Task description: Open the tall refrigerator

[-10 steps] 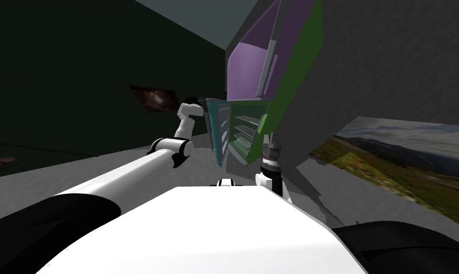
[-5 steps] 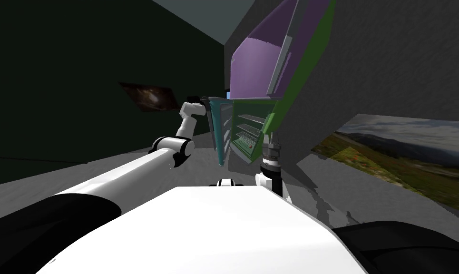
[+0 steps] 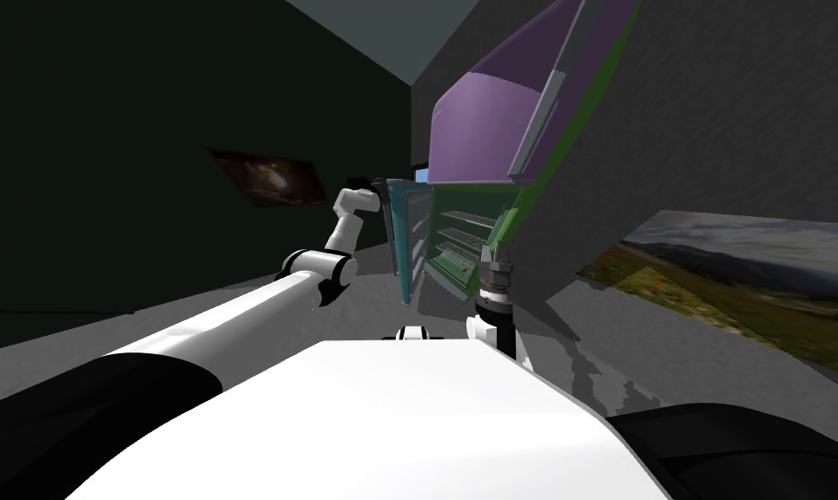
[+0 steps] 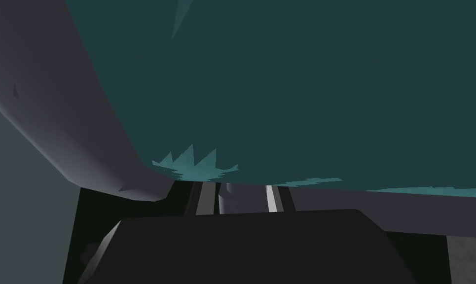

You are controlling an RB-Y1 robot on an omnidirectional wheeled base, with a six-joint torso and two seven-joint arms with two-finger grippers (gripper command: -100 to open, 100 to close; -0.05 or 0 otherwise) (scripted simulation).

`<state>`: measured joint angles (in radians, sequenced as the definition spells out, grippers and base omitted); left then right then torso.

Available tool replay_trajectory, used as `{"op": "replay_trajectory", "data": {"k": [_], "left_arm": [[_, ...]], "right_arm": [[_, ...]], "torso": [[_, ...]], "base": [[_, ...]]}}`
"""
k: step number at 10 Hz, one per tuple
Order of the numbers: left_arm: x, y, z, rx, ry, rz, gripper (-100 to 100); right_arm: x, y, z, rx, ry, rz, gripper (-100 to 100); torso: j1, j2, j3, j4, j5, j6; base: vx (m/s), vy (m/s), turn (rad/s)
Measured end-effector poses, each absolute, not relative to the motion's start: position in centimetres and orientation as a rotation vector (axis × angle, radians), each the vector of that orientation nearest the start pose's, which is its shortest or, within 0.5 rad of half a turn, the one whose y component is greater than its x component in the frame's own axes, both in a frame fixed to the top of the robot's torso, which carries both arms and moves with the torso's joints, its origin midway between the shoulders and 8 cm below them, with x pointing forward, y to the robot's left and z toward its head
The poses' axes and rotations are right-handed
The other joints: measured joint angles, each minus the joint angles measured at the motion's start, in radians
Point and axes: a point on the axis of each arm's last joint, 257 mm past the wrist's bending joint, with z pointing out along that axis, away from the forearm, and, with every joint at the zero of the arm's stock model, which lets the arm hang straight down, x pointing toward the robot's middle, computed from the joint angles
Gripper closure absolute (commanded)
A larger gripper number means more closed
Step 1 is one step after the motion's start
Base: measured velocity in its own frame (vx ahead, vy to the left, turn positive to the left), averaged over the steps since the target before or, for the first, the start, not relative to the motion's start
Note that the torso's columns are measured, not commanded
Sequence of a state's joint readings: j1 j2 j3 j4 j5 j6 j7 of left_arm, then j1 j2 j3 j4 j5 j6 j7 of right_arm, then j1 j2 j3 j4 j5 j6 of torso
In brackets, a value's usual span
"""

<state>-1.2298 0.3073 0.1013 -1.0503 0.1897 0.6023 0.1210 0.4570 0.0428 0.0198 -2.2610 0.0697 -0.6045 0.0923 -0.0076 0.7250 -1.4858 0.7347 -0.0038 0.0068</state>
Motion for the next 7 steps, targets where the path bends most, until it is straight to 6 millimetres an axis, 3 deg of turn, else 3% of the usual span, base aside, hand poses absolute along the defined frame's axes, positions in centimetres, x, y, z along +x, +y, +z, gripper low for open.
{"op": "replay_trajectory", "data": {"k": [5, 6, 7], "left_arm": [[73.7, 13.0, 17.8, -1.076, 1.280, -1.420, 100], [73.3, 12.2, 17.9, -1.065, 1.286, -1.432, -100], [73.3, 11.9, 18.9, -1.065, 1.287, -1.435, -100]], "right_arm": [[33.3, -26.0, 4.9, 0.515, 0.551, 1.233, 0], [33.3, -26.0, 4.9, 0.515, 0.551, 1.233, 0], [33.3, -26.0, 4.9, 0.515, 0.551, 1.233, 0]], "torso": [[-0.005, 0.000, 0.000, -0.001, -0.001, 0.000], [-0.002, 0.003, 0.002, -0.001, -0.001, 0.001], [-0.007, 0.006, 0.004, 0.001, -0.001, -0.002]], "base": [[0.092, 0.313, -0.100], [0.045, 0.165, 0.019], [0.021, -0.010, 0.081]]}}
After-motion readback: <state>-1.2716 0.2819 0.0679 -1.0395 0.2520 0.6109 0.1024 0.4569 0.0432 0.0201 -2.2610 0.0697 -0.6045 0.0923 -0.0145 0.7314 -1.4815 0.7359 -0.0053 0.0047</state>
